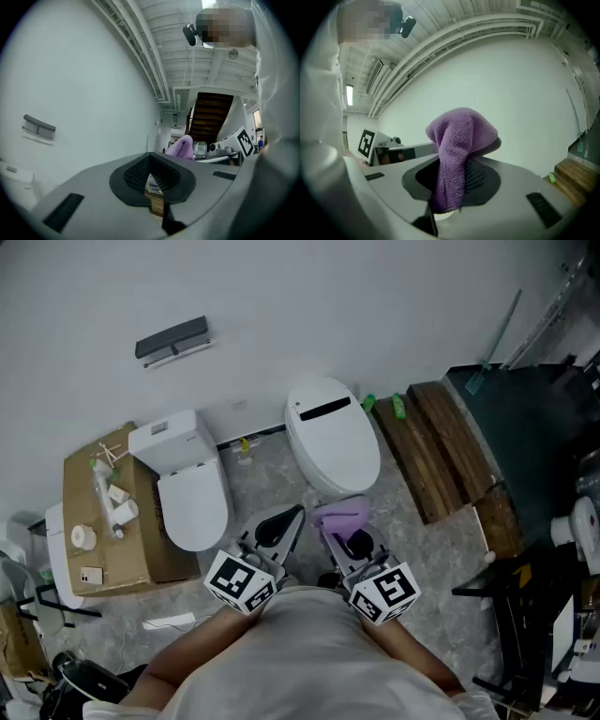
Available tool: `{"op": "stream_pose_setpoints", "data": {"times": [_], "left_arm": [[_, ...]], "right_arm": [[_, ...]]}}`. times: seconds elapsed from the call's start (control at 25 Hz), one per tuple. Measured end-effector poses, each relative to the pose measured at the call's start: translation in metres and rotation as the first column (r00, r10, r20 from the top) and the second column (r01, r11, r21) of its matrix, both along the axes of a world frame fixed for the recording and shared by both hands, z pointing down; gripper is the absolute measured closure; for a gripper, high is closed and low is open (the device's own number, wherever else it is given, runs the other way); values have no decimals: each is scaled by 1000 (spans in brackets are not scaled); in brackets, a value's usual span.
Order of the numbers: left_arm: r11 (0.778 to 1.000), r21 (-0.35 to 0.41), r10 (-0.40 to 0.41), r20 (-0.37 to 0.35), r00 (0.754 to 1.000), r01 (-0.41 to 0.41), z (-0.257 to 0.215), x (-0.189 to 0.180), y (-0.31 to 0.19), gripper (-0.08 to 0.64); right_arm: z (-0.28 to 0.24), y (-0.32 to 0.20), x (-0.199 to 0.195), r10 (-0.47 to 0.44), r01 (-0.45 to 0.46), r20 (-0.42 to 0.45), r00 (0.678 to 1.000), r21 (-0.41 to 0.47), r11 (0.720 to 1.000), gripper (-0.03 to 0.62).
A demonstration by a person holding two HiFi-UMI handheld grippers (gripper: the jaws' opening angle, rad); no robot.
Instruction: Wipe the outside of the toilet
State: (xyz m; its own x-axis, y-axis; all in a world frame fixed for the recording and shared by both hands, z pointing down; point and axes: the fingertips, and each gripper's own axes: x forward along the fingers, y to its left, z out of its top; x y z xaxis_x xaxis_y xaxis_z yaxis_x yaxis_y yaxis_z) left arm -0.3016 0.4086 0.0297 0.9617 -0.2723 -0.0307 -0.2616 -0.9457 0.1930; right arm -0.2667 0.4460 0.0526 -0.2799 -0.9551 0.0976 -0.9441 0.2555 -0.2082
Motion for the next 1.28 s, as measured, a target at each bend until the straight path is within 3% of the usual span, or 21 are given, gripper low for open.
{"op": "stream_pose_setpoints", "data": {"times": [0.36, 0.6, 0.92, 1.28], "left_arm": [[1000, 7, -11, 2, 1000, 11, 0, -3, -7, 554], [1000, -15, -18, 4, 1000, 18, 5, 15, -23, 554], [997, -38, -63, 19, 998, 64, 12, 61, -69, 554], [983, -146, -108, -2, 994, 107, 23, 148, -122, 554]], "right_arm": [[-6, -5, 4, 24, -25, 33, 999, 30, 999, 492], [0, -21, 20, 4, -4, 42, 999, 8, 1000, 492], [8, -71, 72, -43, 44, 59, 997, -9, 999, 492], [12, -130, 156, -129, 133, 70, 989, -55, 990, 492]]}}
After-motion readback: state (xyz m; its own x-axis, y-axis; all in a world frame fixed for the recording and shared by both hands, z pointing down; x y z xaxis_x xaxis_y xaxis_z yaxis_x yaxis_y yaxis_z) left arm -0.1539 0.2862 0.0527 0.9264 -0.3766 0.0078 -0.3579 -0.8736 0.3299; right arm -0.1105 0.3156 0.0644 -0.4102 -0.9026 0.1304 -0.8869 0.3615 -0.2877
